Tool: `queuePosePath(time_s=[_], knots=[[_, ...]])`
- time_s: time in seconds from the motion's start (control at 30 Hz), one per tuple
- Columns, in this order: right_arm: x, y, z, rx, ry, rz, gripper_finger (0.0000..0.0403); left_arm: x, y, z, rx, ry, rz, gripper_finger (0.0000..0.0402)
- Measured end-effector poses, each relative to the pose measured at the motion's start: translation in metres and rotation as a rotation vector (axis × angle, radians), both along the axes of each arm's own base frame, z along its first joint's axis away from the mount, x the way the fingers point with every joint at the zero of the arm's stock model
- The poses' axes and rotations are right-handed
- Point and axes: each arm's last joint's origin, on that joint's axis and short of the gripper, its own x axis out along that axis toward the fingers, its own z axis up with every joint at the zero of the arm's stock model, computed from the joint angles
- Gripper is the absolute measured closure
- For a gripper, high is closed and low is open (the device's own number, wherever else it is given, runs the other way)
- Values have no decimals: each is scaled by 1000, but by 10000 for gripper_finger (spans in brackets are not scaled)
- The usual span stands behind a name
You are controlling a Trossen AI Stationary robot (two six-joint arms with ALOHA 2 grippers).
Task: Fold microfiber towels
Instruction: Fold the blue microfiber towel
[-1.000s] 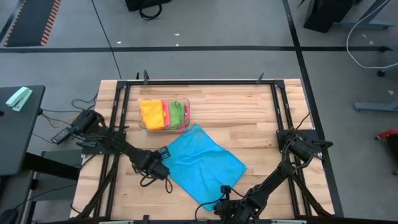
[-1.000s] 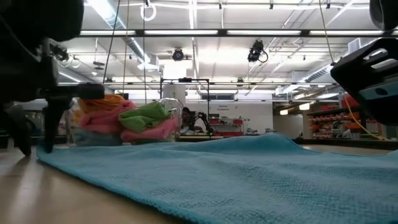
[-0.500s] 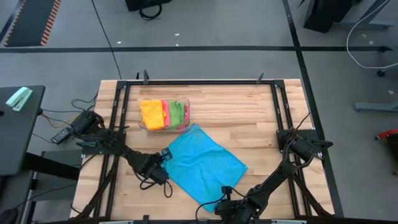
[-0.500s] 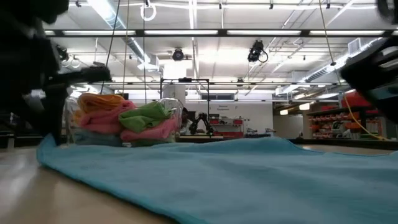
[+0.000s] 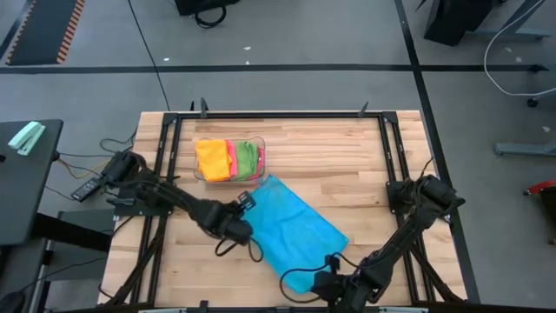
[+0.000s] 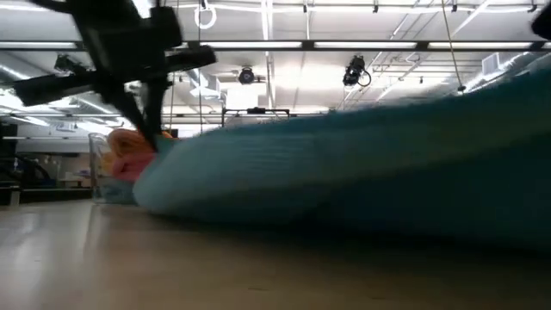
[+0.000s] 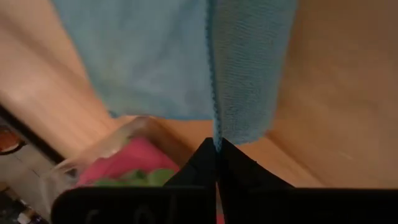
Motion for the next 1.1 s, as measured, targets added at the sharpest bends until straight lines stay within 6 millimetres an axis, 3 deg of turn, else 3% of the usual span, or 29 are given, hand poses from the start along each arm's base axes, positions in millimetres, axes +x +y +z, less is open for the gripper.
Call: queuePosePath(time_s=[0.17,0.33,0.63,0.77,0.9,1.1], knots=[[-12,-1,5,31,48,-75,387,19,15,5,-24,-95,12,380],[-23,-4,-1,36,132,-174,389,38,30,9,-29,-192,-21,393],[-27,-5,-2,99,181,-267,390,59,68,15,-12,-297,7,375],[-27,-5,-2,122,179,-303,390,64,81,16,-83,-323,23,388],[-23,-8,-2,152,180,-355,390,69,89,10,-121,-328,34,394],[-20,-16,6,172,175,-398,390,81,100,-8,-87,-322,47,371]])
